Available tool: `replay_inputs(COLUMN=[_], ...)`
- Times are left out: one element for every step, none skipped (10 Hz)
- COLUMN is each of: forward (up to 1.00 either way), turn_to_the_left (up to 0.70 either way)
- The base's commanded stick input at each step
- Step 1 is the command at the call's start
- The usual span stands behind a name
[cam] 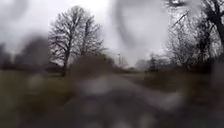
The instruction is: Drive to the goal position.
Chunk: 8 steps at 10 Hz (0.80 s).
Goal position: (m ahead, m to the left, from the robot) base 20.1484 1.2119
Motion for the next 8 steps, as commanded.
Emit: replay_inputs(forward=[0.85, 0.85, 0.85, 0.85, 0.85, 0.85, 0.85, 0.85], turn_to_the_left=[0.0, 0.0, 0.0, 0.0, 0.0, 0.0, 0.0, 0.0])
